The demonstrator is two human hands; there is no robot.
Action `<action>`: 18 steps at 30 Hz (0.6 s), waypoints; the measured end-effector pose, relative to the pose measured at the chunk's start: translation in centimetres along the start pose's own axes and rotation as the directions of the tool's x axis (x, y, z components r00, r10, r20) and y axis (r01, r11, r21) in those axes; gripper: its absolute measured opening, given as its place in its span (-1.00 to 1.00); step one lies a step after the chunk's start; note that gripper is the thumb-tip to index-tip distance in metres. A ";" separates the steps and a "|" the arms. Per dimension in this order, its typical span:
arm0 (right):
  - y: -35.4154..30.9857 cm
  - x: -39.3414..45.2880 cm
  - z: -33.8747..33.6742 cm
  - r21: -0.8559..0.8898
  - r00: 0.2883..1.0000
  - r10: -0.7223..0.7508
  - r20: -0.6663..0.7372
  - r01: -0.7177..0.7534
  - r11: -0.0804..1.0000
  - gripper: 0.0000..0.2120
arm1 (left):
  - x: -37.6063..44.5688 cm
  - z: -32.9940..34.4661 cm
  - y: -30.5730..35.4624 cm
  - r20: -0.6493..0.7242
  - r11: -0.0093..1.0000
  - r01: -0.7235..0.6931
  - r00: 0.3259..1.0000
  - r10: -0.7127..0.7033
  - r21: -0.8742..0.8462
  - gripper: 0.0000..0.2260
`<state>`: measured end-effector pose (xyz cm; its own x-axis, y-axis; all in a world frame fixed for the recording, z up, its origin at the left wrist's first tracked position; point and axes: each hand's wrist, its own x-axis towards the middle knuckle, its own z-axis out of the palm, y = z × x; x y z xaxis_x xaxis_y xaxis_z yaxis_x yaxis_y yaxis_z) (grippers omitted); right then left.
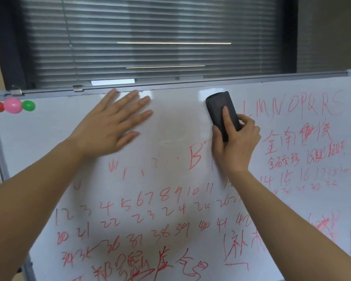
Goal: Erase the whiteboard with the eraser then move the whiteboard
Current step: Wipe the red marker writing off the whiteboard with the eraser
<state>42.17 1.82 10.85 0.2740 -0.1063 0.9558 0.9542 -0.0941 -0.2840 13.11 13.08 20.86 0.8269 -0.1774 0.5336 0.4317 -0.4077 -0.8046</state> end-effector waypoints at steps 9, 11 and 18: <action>-0.6 0.3 0.1 -0.018 0.986 0.166 -0.025 -0.167 0.986 -0.54 | 6.1 1.2 2.6 0.021 0.998 -0.070 0.997 0.070 -0.003 -0.50; -1.5 -0.1 0.3 -0.017 0.983 0.183 -0.029 -0.183 0.983 -0.54 | 6.3 1.7 2.9 0.024 0.997 -0.074 0.997 0.075 -0.012 -0.50; -3.2 -1.6 1.2 -0.051 0.995 -0.102 -0.023 0.101 0.994 -0.57 | 6.6 2.3 3.1 -0.008 0.997 -0.078 0.997 0.078 -0.007 -0.49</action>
<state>38.80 3.54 10.30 0.1723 -0.1188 0.9779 0.9696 -0.1544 -0.1896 20.76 12.74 21.27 0.8553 -0.2160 0.4710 0.3630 -0.3991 -0.8420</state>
